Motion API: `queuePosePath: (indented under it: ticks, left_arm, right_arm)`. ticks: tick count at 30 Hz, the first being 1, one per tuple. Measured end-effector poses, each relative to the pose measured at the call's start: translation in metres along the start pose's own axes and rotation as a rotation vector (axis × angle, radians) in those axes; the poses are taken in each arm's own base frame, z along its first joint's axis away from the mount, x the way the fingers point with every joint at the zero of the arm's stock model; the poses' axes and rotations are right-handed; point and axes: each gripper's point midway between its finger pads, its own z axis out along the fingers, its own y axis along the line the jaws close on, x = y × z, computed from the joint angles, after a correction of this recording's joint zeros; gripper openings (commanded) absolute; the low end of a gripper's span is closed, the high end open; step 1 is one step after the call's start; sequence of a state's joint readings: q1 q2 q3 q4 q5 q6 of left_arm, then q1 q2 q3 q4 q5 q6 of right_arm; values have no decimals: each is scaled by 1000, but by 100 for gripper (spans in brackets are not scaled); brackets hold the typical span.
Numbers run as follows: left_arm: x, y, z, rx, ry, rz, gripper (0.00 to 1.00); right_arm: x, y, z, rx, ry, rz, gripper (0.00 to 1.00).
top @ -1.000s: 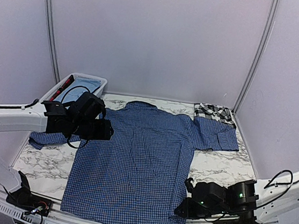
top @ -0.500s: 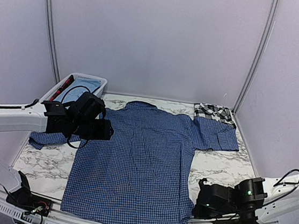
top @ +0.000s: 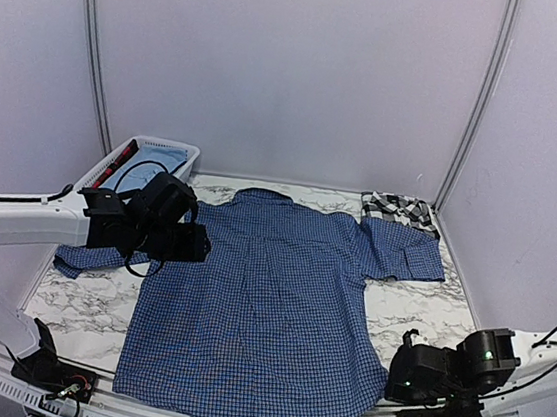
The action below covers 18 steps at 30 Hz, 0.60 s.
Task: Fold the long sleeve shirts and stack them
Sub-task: Smooth out the flattened shirt at the center of the board.
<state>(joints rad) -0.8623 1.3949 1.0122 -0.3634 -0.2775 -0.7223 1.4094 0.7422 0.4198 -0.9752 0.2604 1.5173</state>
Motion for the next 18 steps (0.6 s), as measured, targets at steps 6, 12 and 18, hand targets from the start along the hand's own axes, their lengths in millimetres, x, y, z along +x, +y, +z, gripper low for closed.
queuePosePath:
  ticks: [6, 12, 18]
  left_arm:
    - [8, 4, 4, -13, 24, 5, 59]
    - [28, 21, 12, -50, 74, 14, 59]
    - [42, 30, 16, -66, 112, 10, 59]
  right_arm:
    - [-15, 11, -13, 67, -59, -12, 57]
    - [-33, 30, -35, 59, -121, -38, 69]
    - [-83, 76, -50, -53, -194, -32, 26]
